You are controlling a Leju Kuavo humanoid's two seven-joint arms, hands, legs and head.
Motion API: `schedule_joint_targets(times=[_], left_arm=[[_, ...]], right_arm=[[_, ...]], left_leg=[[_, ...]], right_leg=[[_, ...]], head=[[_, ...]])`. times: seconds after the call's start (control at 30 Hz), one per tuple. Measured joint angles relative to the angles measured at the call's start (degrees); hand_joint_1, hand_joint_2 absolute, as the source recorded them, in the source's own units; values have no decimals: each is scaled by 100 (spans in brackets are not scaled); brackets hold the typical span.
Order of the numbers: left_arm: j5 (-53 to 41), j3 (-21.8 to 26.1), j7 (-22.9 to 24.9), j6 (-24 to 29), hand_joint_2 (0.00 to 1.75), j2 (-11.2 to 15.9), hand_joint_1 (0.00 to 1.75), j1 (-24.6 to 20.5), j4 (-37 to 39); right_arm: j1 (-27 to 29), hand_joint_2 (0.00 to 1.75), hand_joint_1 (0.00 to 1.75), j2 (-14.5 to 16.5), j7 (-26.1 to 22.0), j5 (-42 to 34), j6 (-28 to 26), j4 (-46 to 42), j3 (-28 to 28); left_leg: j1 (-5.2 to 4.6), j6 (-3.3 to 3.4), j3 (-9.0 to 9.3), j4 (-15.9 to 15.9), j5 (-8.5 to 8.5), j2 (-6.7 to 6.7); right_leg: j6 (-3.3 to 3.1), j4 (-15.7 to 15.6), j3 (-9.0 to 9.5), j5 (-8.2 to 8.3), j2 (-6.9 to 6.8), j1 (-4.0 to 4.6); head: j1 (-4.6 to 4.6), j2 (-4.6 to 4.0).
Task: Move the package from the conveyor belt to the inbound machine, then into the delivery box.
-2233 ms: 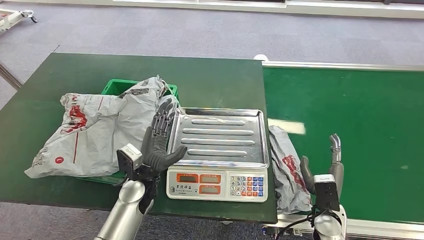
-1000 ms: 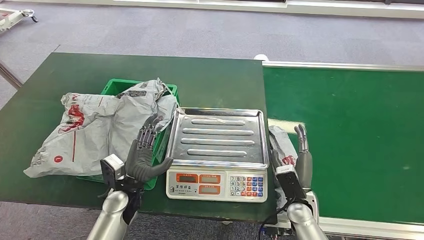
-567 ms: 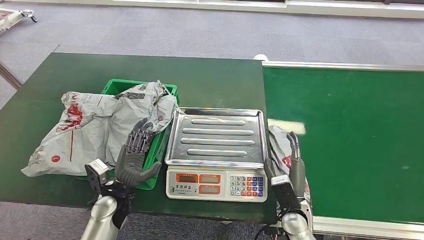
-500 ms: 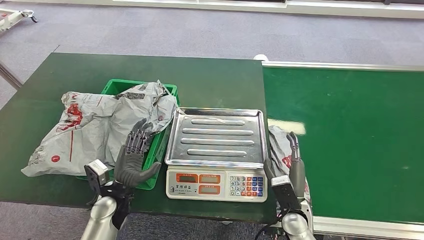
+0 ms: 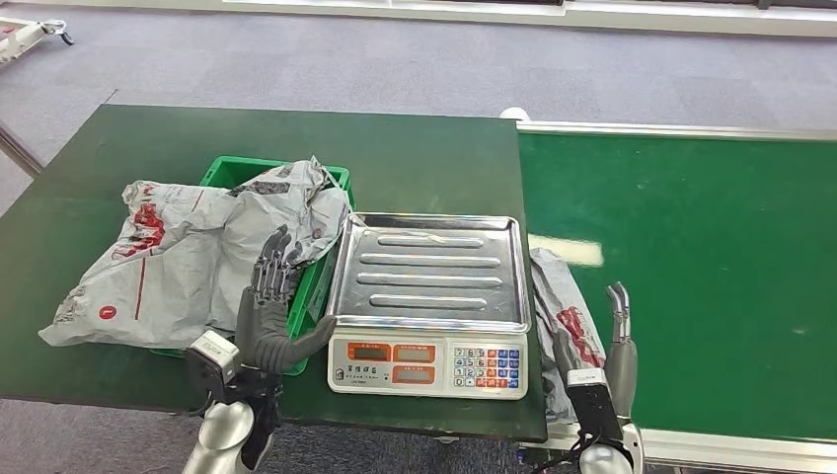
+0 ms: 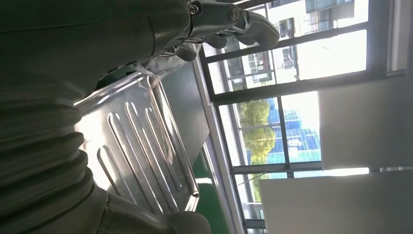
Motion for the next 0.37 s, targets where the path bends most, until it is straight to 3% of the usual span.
schedule_joint_targets(times=[0.37], left_arm=[[-26, -717, 2, 386, 175, 120, 0, -433, 280]], right_arm=[[7, 175, 0, -47, 1, 23, 177, -16, -32]], left_leg=[[1, -3, 1, 0, 2, 1]], right_leg=[[-2, 0, 1, 2, 1, 1]], head=[[0, 0]])
